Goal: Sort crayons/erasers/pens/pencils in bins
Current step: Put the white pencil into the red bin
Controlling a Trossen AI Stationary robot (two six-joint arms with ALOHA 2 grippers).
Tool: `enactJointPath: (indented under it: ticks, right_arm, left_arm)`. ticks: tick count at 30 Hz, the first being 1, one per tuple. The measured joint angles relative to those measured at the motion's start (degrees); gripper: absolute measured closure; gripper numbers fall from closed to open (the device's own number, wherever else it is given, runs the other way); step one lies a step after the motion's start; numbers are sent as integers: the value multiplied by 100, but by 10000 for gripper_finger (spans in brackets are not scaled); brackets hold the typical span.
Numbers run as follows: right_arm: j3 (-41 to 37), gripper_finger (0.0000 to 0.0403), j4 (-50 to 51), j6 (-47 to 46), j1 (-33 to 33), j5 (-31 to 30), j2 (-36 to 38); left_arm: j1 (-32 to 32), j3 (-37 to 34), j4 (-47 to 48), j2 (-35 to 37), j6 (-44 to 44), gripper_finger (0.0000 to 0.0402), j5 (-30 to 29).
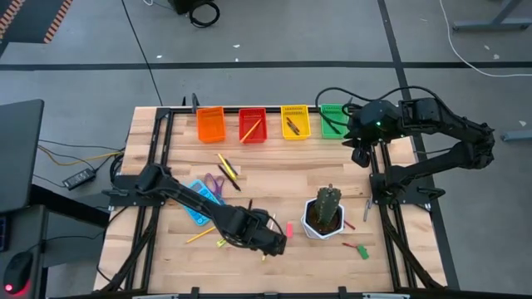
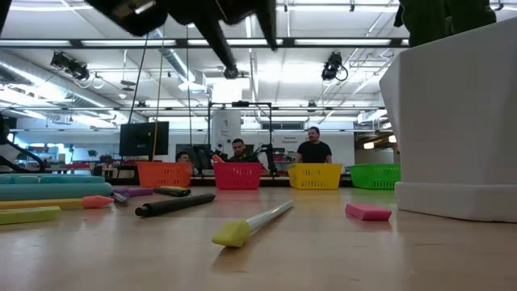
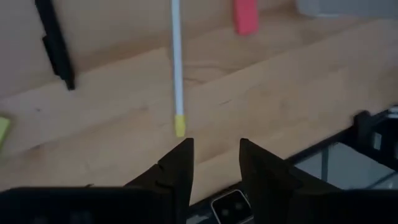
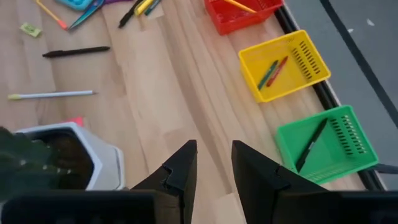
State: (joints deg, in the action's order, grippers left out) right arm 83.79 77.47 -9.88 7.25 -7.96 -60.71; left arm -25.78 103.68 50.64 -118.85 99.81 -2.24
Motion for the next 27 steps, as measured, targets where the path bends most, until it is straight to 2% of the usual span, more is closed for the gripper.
enactJointPath:
  ticks: [9, 16, 27]
  right_arm:
    - [0, 295, -2, -328, 0, 83, 2]
    - [0, 295, -2, -199, 0, 82, 2]
    - [0, 295, -81, -219, 0, 81, 2]
  left_arm:
    - [-13, -2, -611, -554, -17, 278, 127]
    - [-235, -7, -574, -868, 123, 279, 485]
    - [-498, -7, -419, -876, 604, 296, -54]
